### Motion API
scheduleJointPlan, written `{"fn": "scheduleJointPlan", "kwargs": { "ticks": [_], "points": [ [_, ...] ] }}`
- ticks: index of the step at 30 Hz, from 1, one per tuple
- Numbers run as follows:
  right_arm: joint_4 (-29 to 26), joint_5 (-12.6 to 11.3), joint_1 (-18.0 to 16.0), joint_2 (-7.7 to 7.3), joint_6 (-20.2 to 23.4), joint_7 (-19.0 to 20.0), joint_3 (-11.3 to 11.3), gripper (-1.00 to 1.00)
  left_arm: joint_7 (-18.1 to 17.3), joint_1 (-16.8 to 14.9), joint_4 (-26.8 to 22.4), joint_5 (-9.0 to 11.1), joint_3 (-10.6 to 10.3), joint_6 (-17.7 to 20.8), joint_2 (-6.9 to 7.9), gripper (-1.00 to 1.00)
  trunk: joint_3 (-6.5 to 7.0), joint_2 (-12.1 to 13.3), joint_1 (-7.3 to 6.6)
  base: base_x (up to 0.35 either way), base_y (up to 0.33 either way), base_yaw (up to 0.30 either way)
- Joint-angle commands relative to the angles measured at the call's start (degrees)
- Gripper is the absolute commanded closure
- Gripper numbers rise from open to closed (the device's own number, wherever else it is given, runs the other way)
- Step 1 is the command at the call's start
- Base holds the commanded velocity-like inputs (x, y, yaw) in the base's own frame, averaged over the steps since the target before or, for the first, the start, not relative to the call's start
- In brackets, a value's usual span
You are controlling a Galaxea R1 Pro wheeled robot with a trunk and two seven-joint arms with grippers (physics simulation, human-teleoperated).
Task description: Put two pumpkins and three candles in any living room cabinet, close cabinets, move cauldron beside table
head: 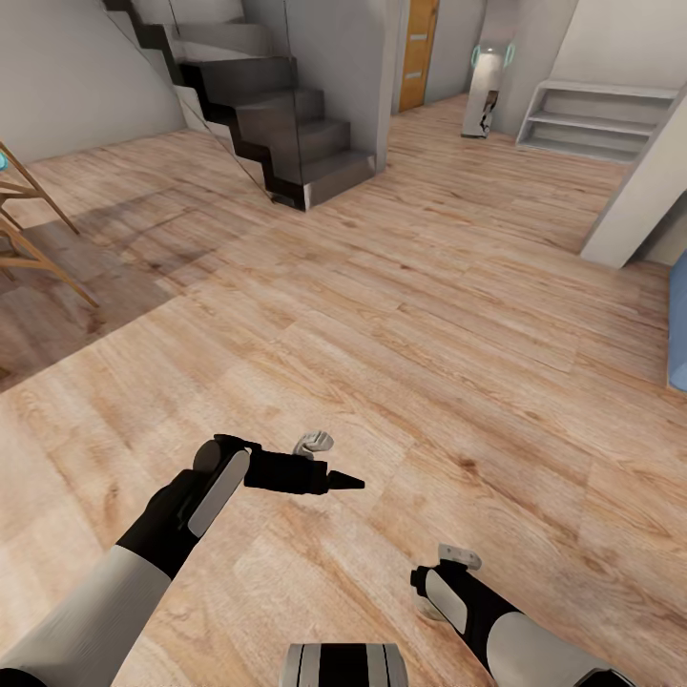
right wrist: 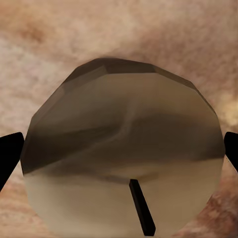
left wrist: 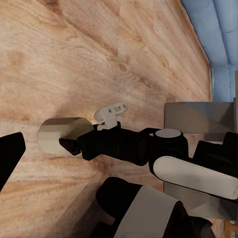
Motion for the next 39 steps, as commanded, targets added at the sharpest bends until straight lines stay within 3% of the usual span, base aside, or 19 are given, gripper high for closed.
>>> {"fn": "scheduleJointPlan", "kwargs": {
  "ticks": [1,2,3,28,39],
  "points": [
    [-0.1,-1.1,0.0,-0.05,0.2,-0.4,0.5,-1.0,-0.3,0.0,0.0,-0.2,-0.1,0.1,0.03,-1.0,-0.05,0.0,0.0,0.0,0.0,0.0],
    [-0.1,-1.1,0.0,-0.04,0.2,-0.4,0.5,-1.0,-0.3,0.0,0.0,-0.2,-0.1,0.1,0.03,-1.0,-0.05,0.0,0.0,0.0,0.0,0.0],
    [-0.1,-1.1,0.0,-0.04,0.2,-0.4,0.5,1.0,-0.3,0.0,0.0,-0.2,-0.1,0.1,0.03,-1.0,-0.05,0.0,0.0,0.0,0.0,0.0],
    [-0.1,-1.1,0.0,-0.1,0.1,-0.4,0.5,1.0,-0.3,0.0,0.0,-0.1,-0.1,0.1,0.02,-1.0,-0.05,0.0,0.0,0.0,0.0,0.0],
    [-0.1,-1.1,0.0,-0.13,0.0,1.6,0.4,1.0,-0.3,0.0,0.1,-0.1,0.0,0.1,-0.05,-1.0,2.39,0.1,-0.28,0.0,0.0,0.0]
  ]
}}
